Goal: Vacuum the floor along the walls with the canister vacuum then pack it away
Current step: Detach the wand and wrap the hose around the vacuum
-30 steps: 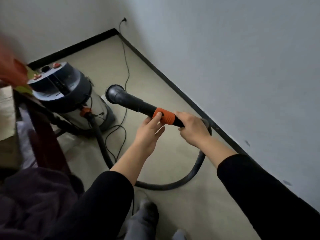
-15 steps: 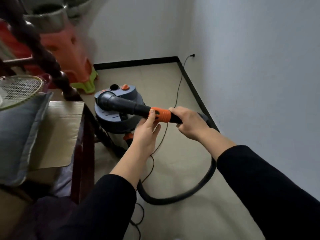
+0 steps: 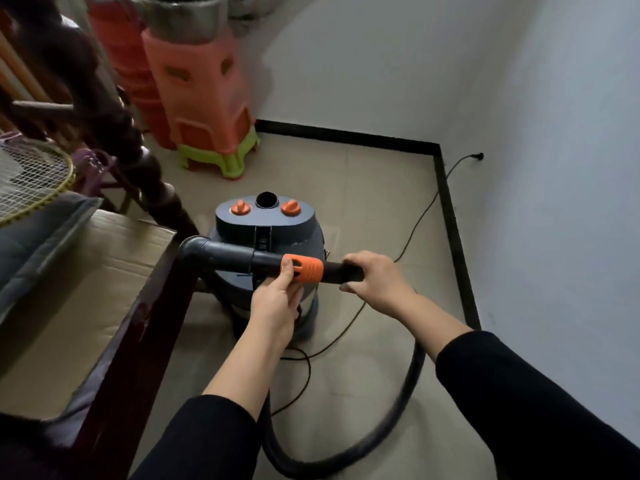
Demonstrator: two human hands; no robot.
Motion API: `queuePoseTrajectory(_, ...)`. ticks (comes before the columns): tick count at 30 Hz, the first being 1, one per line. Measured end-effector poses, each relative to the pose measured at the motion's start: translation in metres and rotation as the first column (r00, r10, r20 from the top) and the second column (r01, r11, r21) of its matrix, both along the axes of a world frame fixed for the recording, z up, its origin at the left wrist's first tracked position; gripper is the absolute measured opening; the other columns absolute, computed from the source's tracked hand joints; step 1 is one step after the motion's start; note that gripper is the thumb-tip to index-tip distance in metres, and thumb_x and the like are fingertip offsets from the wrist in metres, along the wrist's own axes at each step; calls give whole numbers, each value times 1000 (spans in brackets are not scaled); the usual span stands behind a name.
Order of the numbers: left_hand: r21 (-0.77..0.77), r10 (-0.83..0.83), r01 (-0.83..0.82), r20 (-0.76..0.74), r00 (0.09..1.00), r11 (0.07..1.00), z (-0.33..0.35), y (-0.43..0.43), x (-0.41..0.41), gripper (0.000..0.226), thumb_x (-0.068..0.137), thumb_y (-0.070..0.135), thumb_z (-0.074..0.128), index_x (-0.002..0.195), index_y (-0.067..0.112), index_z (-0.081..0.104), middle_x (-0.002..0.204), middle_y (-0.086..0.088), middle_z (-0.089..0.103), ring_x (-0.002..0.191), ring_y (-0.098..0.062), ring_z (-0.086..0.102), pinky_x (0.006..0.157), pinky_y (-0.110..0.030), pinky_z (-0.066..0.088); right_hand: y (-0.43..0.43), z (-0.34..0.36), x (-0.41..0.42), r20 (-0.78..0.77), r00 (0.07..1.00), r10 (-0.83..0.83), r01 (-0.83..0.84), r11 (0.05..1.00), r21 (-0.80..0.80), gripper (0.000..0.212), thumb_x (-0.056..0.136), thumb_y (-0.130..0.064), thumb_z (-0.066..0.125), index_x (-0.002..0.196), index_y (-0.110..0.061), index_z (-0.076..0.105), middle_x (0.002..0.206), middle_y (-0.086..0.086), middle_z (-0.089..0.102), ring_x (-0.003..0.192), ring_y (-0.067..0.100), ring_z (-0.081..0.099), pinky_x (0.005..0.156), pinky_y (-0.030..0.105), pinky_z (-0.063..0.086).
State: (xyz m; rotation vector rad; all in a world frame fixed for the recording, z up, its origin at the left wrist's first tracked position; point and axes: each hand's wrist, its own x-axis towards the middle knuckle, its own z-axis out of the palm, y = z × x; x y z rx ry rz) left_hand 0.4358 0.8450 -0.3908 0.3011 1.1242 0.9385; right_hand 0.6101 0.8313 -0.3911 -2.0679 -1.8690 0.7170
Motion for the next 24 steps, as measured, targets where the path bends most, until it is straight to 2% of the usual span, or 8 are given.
queuePoseTrajectory(4, -70, 96, -97, -14, 995, 993, -30, 39, -1, 29, 95, 25, 59, 118, 8, 56, 122, -14, 63, 102, -18, 63, 98, -31, 45, 53, -27, 4, -113, 993, -39, 36, 999, -31, 6, 87, -19, 68, 88, -14, 69, 86, 4, 68, 83, 22, 61, 77, 33, 50)
queuePoseTrajectory(6, -71, 115, -115, -11, 993, 991, -48, 57, -4, 29, 95, 26, 59, 115, 6, 56, 121, -14, 64, 103, -19, 63, 95, -29, 47, 83, -44, 2, -118, 992, -49, 46, 999, -27, 14, 89, -21, 63, 78, -13, 66, 80, 6, 68, 77, 23, 62, 72, 35, 51)
queuePoseTrajectory(9, -32, 64, -65, -26, 998, 997, -77, 81, -10, 35, 92, 29, 61, 118, 5, 57, 119, -11, 65, 109, -19, 63, 88, -26, 49, 128, -71, -6, -93, 995, -30, 26, 998, -51, 18, 93, -27, 60, 92, -12, 71, 92, 4, 70, 85, 23, 64, 72, 34, 53)
queuePoseTrajectory(14, 12, -59, 61, -103, 993, 998, -126, 108, -19, 28, 84, 32, 64, 104, 13, 64, 108, -7, 70, 103, -17, 66, 84, -24, 50, 197, -118, -28, -67, 997, -46, 44, 999, -27, 34, 95, -29, 59, 122, -9, 66, 115, 8, 66, 107, 23, 60, 88, 29, 44)
queuePoseTrajectory(16, 43, -106, 112, -129, 986, 993, -146, 116, -21, 40, 82, 35, 65, 113, 9, 64, 111, -7, 71, 106, -18, 66, 95, -29, 49, 226, -141, -33, -38, 994, -104, 103, 994, -29, 25, 94, -32, 59, 99, -9, 68, 96, 11, 59, 90, 25, 55, 72, 29, 38)
queuePoseTrajectory(18, 52, -119, 126, -126, 985, 991, -157, 122, -24, 55, 75, 40, 67, 119, 7, 64, 112, -6, 72, 108, -17, 67, 101, -32, 48, 251, -157, -38, -15, 977, -211, 211, 977, -15, 38, 92, -40, 61, 67, -13, 49, 83, 10, 49, 80, 25, 46, 62, 29, 31)
queuePoseTrajectory(19, 63, -118, 126, -112, 987, 990, -162, 124, -25, 56, 73, 40, 67, 118, 7, 64, 110, -5, 73, 107, -16, 67, 101, -32, 48, 261, -165, -41, -6, 965, -262, 261, 965, -8, 44, 90, -45, 61, 64, -15, 42, 83, 10, 47, 81, 24, 44, 64, 29, 30)
queuePoseTrajectory(24, 115, -155, 174, -153, 976, 978, -168, 125, -29, 50, 69, 44, 68, 108, 13, 68, 101, 1, 76, 104, -13, 69, 103, -34, 47, 285, -172, -54, 44, 926, -374, 372, 927, 42, 40, 89, -44, 63, 95, -4, 62, 107, 16, 56, 101, 33, 54, 78, 37, 42)
